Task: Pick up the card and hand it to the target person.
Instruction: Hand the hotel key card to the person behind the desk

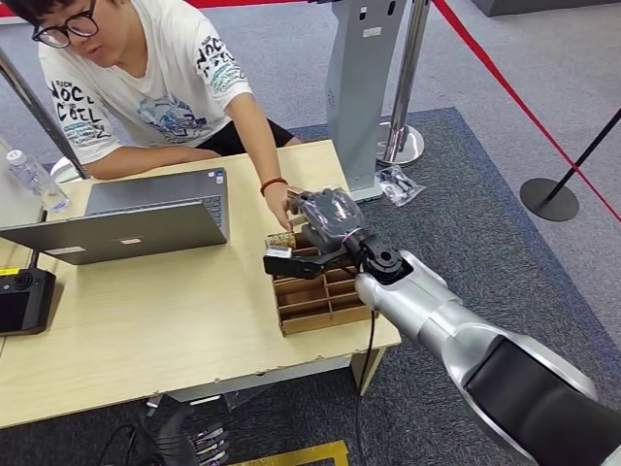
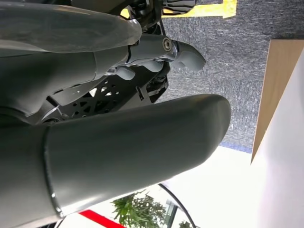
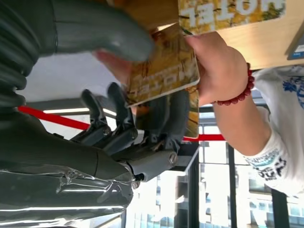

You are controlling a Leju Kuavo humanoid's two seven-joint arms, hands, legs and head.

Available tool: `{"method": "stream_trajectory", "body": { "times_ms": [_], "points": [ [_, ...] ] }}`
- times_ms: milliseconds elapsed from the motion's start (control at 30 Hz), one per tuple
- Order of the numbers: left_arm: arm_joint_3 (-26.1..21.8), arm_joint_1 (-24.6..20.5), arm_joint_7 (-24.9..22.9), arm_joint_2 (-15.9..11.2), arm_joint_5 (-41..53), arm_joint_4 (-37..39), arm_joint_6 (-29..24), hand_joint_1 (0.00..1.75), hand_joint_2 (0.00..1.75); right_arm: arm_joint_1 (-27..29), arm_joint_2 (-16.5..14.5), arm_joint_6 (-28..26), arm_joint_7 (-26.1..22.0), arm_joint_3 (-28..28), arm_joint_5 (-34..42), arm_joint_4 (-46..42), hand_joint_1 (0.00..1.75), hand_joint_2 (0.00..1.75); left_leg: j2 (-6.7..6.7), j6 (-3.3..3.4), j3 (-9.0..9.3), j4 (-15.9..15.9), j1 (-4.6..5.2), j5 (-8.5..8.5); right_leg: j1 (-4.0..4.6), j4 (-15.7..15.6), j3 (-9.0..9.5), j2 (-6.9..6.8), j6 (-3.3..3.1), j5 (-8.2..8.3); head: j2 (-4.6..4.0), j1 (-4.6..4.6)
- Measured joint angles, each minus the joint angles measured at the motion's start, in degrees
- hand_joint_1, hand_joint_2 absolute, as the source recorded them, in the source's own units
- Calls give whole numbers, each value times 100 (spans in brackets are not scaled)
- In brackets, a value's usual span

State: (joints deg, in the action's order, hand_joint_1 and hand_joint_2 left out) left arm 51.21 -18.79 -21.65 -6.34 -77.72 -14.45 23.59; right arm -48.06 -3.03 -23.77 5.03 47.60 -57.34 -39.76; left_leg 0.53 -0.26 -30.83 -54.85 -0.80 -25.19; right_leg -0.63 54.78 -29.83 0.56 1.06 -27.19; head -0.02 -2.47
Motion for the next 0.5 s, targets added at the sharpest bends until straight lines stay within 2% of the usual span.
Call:
{"method": "stream_trajectory", "body": {
  "times_ms": [500],
  "points": [
    [46, -22, -1, 4, 0, 0, -76, 0, 0, -90, -91, 1, 55, -10, -79, 315, 0, 175, -1, 2, 4, 0, 0, 3, 0, 0, 3, 0, 0, 1, 0, -1]
  ]
}}
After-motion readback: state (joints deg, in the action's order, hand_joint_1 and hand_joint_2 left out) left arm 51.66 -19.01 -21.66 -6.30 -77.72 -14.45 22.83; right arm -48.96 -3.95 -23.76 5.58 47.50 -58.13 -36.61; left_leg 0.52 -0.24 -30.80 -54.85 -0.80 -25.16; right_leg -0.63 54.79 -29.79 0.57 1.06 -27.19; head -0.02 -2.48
